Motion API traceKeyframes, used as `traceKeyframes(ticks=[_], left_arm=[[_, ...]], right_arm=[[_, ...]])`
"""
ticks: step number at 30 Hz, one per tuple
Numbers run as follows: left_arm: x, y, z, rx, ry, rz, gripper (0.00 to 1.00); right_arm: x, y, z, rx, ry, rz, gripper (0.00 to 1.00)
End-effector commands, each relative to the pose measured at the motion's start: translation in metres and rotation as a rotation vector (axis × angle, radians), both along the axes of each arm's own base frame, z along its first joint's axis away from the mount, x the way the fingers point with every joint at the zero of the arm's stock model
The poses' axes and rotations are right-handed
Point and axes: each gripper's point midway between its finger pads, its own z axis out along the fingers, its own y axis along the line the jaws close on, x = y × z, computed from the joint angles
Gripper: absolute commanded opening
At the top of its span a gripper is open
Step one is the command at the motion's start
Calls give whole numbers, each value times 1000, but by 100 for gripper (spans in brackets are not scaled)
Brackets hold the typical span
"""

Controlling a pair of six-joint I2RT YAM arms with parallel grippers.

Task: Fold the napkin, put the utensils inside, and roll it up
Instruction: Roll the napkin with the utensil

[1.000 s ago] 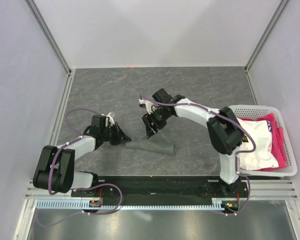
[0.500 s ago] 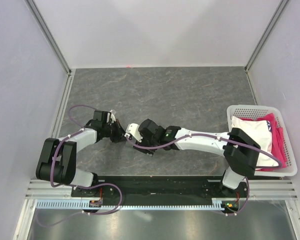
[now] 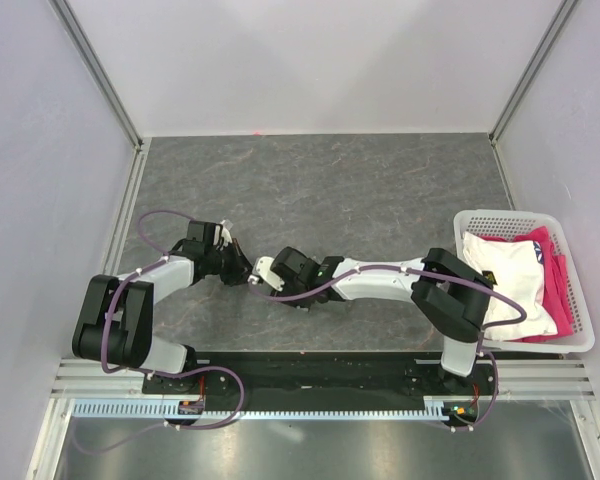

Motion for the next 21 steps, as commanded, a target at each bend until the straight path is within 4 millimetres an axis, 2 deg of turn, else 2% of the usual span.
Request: traceKeyframes(ticks=[1,2,5,6,9,11,12,14,21], left_arm=[[9,-5,17,-20,-74,-46,3],[11,-6,20,-21,-91,-47,5],[17,-1,29,7,-134,-33,26],[21,0,35,15,-154,-30,38],[26,9,46,64,-202,-1,56],[29,16,56,99,-250,29,62],[28,18,57,109,-259,34,66],[27,20,67,114,-303,46,68],[13,17,70,68,-349,28,66]], right_arm=[[-2,7,-2,59,101,-10,47],[-6,7,-3,75,139,-5,44],[-17,7,-7,122,252,10,37],[-21,4,-10,128,286,9,36],[-26,2,-12,172,373,13,33],[-32,5,-10,222,433,25,32],[-31,0,-12,233,458,11,32],[-33,1,-11,271,509,5,32],[-31,1,-14,349,732,-36,32]])
